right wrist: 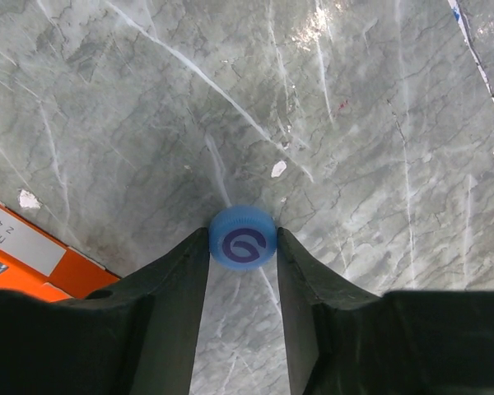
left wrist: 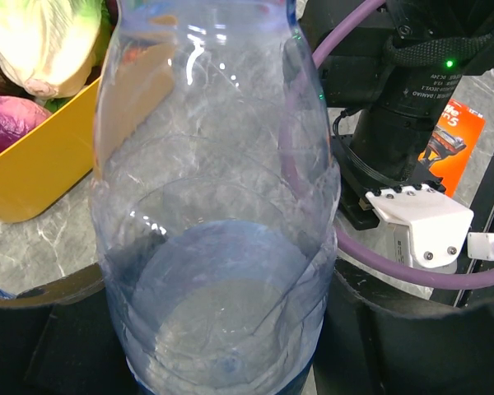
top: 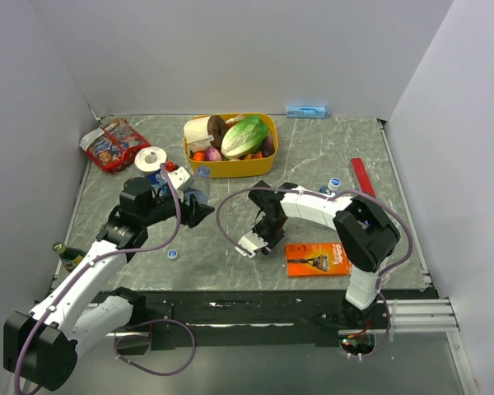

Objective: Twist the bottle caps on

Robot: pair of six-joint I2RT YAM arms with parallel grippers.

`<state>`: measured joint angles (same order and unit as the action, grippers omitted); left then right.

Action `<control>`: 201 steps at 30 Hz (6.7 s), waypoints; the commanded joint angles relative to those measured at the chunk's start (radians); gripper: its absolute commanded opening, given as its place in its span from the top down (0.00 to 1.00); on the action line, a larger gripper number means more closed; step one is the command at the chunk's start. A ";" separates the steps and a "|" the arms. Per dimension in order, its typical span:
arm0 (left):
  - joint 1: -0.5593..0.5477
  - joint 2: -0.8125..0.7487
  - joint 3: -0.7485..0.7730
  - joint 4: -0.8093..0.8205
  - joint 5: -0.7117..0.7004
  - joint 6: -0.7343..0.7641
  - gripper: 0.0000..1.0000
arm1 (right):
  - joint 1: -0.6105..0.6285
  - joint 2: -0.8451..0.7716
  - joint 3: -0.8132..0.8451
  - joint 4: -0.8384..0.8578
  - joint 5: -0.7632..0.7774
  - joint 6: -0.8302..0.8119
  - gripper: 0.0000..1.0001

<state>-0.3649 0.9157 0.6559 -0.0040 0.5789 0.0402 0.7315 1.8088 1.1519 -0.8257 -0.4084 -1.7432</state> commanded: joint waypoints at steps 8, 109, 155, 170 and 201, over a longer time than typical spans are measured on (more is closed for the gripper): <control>0.004 0.017 -0.010 0.045 0.030 0.012 0.98 | 0.005 -0.020 0.039 -0.052 -0.018 0.068 0.67; -0.304 0.025 -0.196 0.558 -0.327 0.046 0.99 | 0.111 -0.017 0.965 -0.566 -0.233 1.134 0.69; -0.304 -0.026 -0.164 0.309 -0.025 0.243 0.99 | 0.068 -0.399 0.801 -0.395 -0.135 0.773 0.30; -0.315 0.018 -0.068 0.177 0.071 0.342 0.99 | 0.180 -0.392 0.724 -0.432 -0.178 0.310 0.26; -0.330 0.031 -0.055 0.171 0.041 0.385 0.99 | 0.197 -0.226 0.858 -0.693 -0.165 0.177 0.52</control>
<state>-0.6895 0.9474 0.5640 0.1341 0.6041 0.4061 0.9211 1.5608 1.9640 -1.3708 -0.5835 -1.5600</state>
